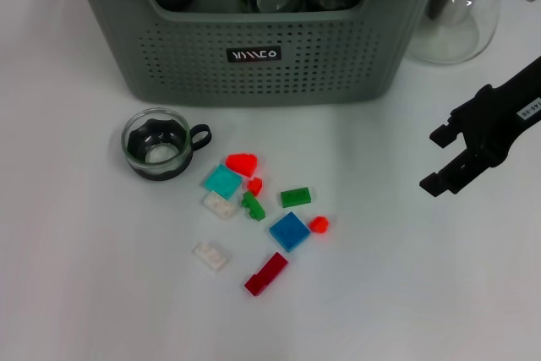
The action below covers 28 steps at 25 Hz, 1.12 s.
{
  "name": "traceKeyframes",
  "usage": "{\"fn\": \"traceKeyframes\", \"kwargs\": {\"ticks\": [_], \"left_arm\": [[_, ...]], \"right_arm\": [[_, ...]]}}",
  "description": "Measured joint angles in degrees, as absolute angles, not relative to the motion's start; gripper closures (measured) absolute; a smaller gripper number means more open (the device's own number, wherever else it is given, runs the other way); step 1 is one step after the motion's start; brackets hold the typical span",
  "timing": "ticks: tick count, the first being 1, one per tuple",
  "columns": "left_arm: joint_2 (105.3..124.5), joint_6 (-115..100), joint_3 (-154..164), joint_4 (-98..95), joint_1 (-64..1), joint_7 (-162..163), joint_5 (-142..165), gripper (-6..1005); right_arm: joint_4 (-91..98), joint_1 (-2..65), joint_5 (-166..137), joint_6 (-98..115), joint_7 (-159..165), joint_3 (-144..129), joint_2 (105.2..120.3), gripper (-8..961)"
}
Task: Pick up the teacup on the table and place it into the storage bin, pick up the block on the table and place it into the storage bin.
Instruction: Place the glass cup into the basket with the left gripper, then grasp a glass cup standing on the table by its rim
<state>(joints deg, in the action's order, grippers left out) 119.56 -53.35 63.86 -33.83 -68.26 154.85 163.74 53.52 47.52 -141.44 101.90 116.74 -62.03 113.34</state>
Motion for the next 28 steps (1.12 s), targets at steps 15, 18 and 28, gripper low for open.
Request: {"fn": "traceKeyframes", "kwargs": {"ticks": [15,18,28], "left_arm": [[119.98,-53.92,64.69,-34.28,-67.71,154.48,163.74,937],[119.97,-53.95,64.69,-34.28,-67.72,154.44,163.74,882],[119.66,-57.04,65.22,-38.31,-67.0,154.34,163.73,736]], "right_arm": [[53.52,47.46,-142.21,101.56,116.63,-61.66,113.65,13],[53.52,47.45,-142.21,101.39,116.63,-61.69,113.64,14],[53.52,47.25,-142.2,100.95,116.63,-61.68,113.64,13]]}}
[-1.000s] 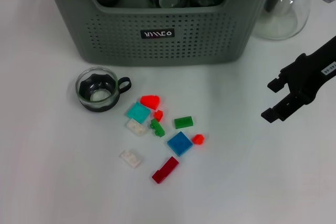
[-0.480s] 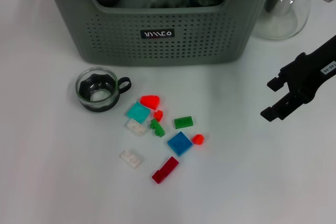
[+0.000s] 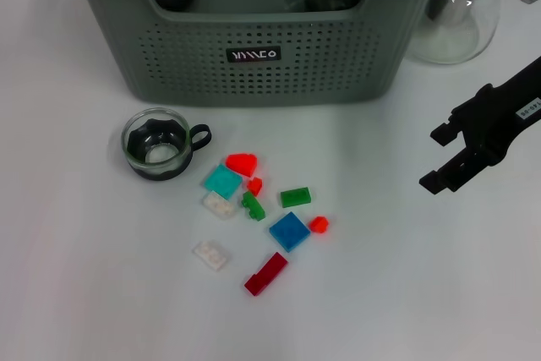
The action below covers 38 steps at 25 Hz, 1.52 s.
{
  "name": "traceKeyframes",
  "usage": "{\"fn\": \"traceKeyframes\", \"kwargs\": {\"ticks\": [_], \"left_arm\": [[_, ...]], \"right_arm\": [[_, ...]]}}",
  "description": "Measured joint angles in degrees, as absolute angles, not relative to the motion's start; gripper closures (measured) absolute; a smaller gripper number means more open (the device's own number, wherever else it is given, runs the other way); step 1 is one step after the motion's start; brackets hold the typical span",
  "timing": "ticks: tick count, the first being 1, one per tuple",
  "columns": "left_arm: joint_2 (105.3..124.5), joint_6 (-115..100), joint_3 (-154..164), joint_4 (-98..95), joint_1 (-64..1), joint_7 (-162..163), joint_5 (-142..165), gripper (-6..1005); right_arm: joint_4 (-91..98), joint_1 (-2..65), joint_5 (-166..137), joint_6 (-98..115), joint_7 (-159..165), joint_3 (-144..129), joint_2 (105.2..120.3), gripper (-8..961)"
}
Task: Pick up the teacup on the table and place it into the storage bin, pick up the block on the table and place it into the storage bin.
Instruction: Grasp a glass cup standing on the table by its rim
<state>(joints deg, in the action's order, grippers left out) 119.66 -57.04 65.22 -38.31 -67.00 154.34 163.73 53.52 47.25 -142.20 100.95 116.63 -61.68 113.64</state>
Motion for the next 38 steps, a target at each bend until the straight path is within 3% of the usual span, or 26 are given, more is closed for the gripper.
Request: {"fn": "traceKeyframes", "kwargs": {"ticks": [2,13,19,23,28,33,38], "left_arm": [[119.58,-59.31,65.1,-42.22,-65.92,154.33,163.73,640],[119.92,-74.37,53.61,-78.36,-56.57,153.76,157.9,423],[118.34,-90.27,46.17,-93.06,-44.71,139.71,123.81,283],[118.69,-100.32,46.27,-98.56,-37.61,131.8,111.79,285],[121.69,-112.48,49.0,-100.59,-31.97,123.13,115.97,288],[124.01,-112.7,58.83,-100.06,-28.49,118.23,132.82,290],[124.35,-106.96,70.65,-96.04,-28.35,119.53,147.25,293]], "right_arm": [[53.53,47.2,-142.2,100.93,116.63,-61.64,113.59,13],[53.85,46.92,-142.22,100.75,116.63,-61.5,113.39,12],[53.88,47.01,-142.21,100.68,116.64,-61.07,113.38,12],[53.98,47.12,-142.2,100.62,116.92,-60.35,113.39,13],[53.77,47.2,-142.2,100.57,117.08,-59.47,113.77,13],[53.58,46.97,-142.2,100.07,117.1,-59.33,114.68,12],[53.49,46.76,-142.21,99.59,117.15,-59.32,115.41,12]]}}
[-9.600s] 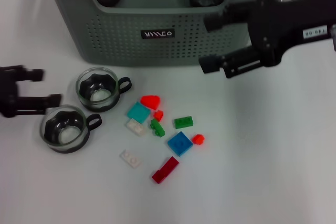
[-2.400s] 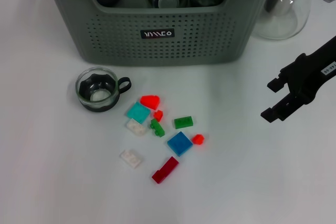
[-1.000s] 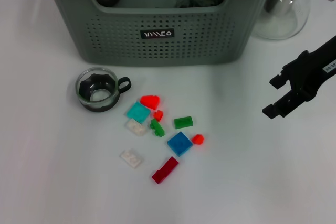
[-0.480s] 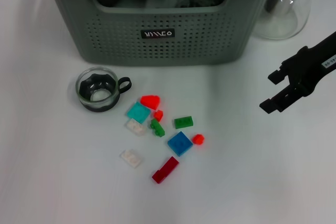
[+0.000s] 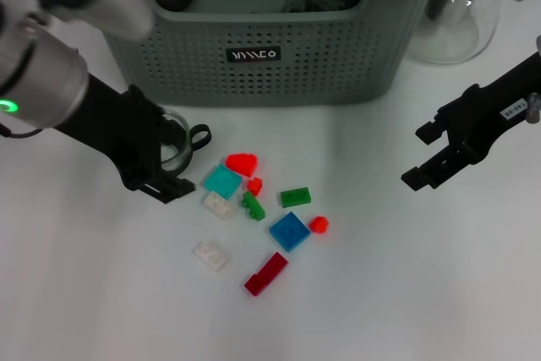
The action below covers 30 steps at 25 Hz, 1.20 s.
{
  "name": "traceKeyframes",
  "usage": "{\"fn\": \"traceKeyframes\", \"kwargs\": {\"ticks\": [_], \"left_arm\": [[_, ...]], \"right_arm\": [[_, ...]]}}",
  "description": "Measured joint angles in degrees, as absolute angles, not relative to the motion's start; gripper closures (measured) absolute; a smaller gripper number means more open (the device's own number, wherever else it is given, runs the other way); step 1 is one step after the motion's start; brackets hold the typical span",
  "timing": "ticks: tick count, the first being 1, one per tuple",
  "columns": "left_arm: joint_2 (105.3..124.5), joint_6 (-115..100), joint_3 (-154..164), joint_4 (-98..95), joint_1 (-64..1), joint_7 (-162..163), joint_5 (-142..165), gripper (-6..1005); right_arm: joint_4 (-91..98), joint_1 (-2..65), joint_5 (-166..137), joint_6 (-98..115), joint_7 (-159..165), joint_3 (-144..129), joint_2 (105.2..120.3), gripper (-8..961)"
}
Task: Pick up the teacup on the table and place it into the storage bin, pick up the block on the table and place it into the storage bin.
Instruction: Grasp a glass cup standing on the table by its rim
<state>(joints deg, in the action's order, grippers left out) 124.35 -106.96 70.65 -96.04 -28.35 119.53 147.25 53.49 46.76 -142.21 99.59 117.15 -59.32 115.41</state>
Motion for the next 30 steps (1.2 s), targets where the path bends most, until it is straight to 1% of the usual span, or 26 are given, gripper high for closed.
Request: {"fn": "traceKeyframes", "kwargs": {"ticks": [4,11,17,30], "left_arm": [[124.33,-100.31,76.3,-90.89,-29.89,121.97,155.71,295],[124.3,-95.41,80.19,-83.08,-32.34,122.17,159.55,309],[124.38,-89.62,83.74,-78.79,-32.76,122.85,162.47,321],[124.46,-86.39,84.22,-73.14,-33.02,122.63,162.22,346]], "right_arm": [[53.2,46.76,-142.21,99.37,117.23,-59.33,115.73,12],[52.93,46.17,-142.19,99.0,117.79,-59.32,115.75,13],[52.85,45.88,-142.1,98.89,117.87,-59.32,115.75,13],[52.82,45.79,-141.85,98.8,117.95,-59.33,115.83,12]]}}
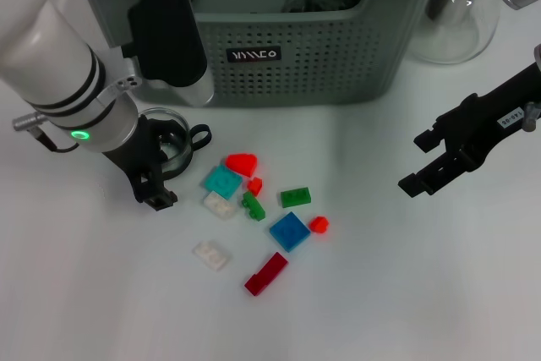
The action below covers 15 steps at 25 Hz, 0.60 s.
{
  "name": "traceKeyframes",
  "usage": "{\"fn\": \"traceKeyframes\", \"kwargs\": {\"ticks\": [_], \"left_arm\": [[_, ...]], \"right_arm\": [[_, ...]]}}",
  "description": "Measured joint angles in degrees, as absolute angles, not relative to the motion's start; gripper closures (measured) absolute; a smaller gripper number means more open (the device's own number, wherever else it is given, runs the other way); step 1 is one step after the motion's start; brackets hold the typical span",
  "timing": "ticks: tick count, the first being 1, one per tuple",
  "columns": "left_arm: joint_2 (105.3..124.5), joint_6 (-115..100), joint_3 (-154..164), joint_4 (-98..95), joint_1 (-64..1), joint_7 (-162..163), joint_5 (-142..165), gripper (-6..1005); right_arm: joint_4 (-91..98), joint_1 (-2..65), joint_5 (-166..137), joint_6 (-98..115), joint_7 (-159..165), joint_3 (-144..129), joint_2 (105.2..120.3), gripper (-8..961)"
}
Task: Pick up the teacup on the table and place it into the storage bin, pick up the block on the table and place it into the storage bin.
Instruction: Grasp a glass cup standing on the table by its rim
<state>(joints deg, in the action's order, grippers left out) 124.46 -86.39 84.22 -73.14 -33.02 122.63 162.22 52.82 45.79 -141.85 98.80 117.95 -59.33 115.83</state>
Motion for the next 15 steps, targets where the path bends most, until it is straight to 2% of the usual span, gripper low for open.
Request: {"fn": "traceKeyframes", "kwargs": {"ticks": [5,15], "left_arm": [[124.46,-84.84,84.52,-72.02,-33.02,122.7,162.23,356],[124.45,-84.04,84.6,-71.81,-33.05,124.06,162.77,772]], "right_arm": [[52.82,45.79,-141.85,98.77,118.0,-59.33,115.84,12],[52.82,45.79,-141.85,98.76,118.04,-59.31,115.84,13]]}}
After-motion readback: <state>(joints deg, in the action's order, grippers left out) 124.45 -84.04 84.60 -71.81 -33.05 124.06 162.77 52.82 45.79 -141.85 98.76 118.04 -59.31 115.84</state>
